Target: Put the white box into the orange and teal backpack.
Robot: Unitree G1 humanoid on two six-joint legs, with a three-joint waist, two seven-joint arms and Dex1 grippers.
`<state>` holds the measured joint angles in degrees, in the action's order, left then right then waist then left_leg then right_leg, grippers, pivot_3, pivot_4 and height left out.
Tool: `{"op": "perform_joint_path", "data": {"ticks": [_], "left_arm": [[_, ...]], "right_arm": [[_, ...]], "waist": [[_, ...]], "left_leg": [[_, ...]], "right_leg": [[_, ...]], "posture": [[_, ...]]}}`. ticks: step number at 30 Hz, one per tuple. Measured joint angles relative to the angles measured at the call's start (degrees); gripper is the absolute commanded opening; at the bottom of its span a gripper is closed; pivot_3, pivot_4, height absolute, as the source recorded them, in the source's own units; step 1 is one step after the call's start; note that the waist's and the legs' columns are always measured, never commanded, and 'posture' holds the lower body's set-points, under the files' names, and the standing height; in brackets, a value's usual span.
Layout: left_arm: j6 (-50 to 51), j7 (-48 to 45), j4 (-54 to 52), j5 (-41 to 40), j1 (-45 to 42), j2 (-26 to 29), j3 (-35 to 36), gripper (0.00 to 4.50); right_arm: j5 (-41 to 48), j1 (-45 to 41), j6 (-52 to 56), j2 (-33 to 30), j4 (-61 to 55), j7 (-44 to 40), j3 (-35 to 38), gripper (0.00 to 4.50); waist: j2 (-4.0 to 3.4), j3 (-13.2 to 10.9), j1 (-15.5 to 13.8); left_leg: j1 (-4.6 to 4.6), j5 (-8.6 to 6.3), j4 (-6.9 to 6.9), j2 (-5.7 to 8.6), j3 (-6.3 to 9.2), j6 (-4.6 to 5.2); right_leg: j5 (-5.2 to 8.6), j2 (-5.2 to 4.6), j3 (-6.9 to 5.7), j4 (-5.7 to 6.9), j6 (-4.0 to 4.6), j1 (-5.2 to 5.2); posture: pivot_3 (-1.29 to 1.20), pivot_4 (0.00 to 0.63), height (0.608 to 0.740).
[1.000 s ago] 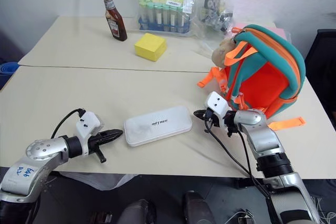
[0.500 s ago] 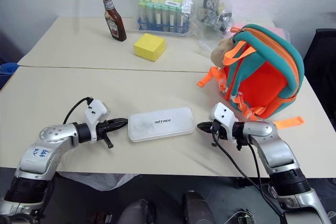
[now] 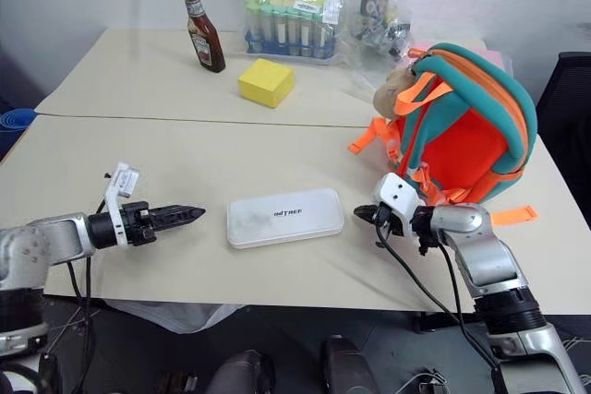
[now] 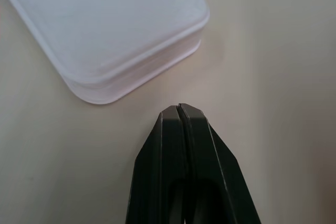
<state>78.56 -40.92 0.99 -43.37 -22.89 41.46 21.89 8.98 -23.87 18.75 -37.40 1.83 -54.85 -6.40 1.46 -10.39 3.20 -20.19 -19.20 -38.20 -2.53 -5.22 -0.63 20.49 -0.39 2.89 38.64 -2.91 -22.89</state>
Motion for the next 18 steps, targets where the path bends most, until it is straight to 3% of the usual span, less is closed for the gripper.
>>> {"op": "perform_joint_path", "data": {"ticks": [1,8,18], "left_arm": [[2.29,1.28,0.86,-0.12,-0.79,-0.69,0.69,4.28],[12.14,8.51,5.05,-0.2,-6.27,-8.11,4.4,4.28],[12.61,13.5,7.47,-1.01,-11.72,-17.36,0.34,4.28]], "right_arm": [[-0.09,-0.09,-0.12,0.12,0.29,0.22,-0.03,0.0],[-1.28,-0.81,-1.01,2.26,1.06,0.9,-1.61,0.0],[-2.18,-1.61,-1.36,3.24,2.74,1.9,-2.35,0.0]], "waist": [[0.0,0.0,0.0],[0.0,0.0,-0.14],[0.0,0.0,-1.12]], "left_leg": [[0.0,0.0,0.0,0.0,0.0,-0.01],[-0.03,0.03,-0.11,0.03,0.01,-0.06],[-0.01,0.06,-0.59,0.09,0.06,-0.09]], "right_leg": [[0.0,0.0,0.0,0.0,0.0,0.0],[0.0,-0.04,-0.02,0.11,0.0,-0.05],[-0.02,-0.1,-0.04,0.39,-0.04,0.05]], "posture": [[0.0,0.15,0.74],[0.0,0.15,0.74],[0.0,0.15,0.74]]}}
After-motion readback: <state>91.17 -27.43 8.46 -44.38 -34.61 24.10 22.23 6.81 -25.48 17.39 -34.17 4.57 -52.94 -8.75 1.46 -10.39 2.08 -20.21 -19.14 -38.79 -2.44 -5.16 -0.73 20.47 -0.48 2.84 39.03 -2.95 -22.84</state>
